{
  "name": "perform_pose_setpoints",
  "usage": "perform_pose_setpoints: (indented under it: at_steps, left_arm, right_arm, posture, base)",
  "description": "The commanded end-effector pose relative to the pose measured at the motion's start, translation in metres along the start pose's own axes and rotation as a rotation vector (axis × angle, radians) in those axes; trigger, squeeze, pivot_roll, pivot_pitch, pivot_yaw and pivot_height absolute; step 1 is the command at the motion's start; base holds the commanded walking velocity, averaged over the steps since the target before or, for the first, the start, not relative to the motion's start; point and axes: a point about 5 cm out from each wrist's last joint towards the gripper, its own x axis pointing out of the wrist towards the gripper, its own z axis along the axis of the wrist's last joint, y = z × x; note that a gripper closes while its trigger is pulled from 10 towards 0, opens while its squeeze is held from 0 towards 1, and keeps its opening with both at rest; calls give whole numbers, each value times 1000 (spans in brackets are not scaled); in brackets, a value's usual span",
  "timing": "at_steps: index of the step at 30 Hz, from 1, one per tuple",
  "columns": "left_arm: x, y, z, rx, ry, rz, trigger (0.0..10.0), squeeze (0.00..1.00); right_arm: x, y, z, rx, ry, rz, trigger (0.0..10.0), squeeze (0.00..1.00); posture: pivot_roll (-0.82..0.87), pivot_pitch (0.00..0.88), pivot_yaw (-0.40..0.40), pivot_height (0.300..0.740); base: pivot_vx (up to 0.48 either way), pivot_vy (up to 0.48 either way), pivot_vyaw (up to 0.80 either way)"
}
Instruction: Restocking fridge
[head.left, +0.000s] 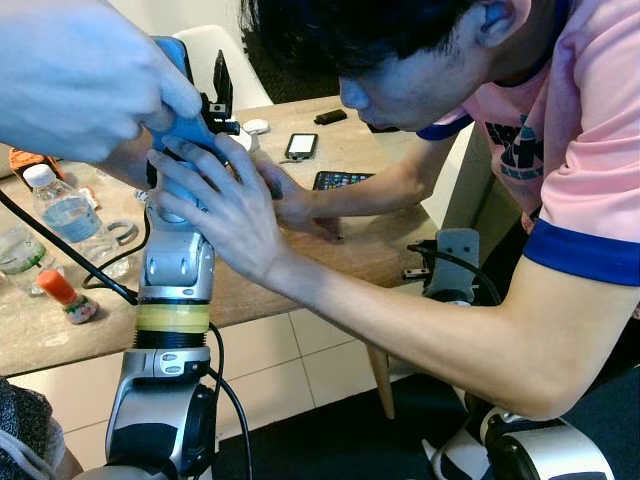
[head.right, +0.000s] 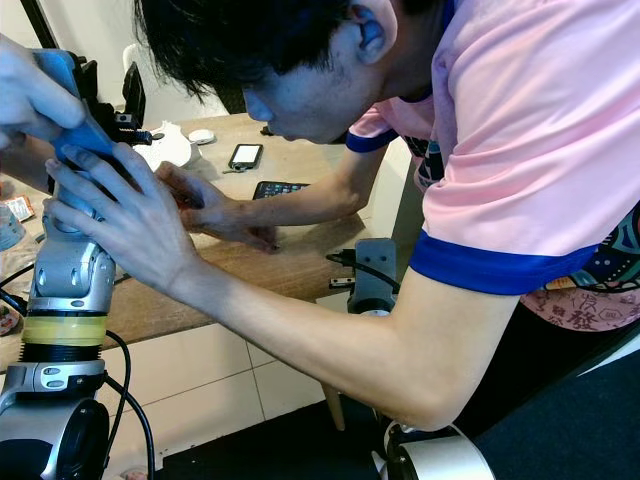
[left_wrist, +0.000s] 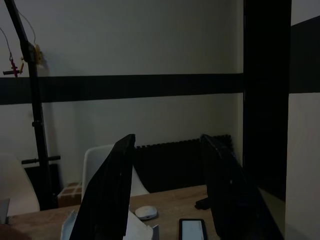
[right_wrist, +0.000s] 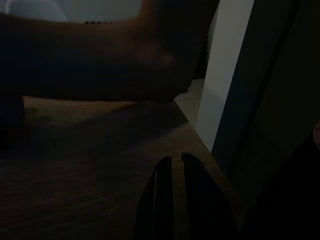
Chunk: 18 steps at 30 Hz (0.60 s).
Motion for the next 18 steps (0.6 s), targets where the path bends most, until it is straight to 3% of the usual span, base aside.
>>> perform_pose_setpoints:
  at_steps: [1, 18]
  left_arm:
    - [0, 0, 0, 12, 6, -11, 10000, 0]
    - [0, -1, 0, 12, 7, -10, 10000, 0]
  right_arm:
    - [1, 1, -1, 3, 9, -2, 10000, 0]
    - [0, 1, -2, 1, 13, -1, 10000, 0]
  posture:
    - [59, 0, 44, 740]
    - [59, 0, 44, 740]
  base:
    - [0, 0, 0]
    - [0, 0, 0]
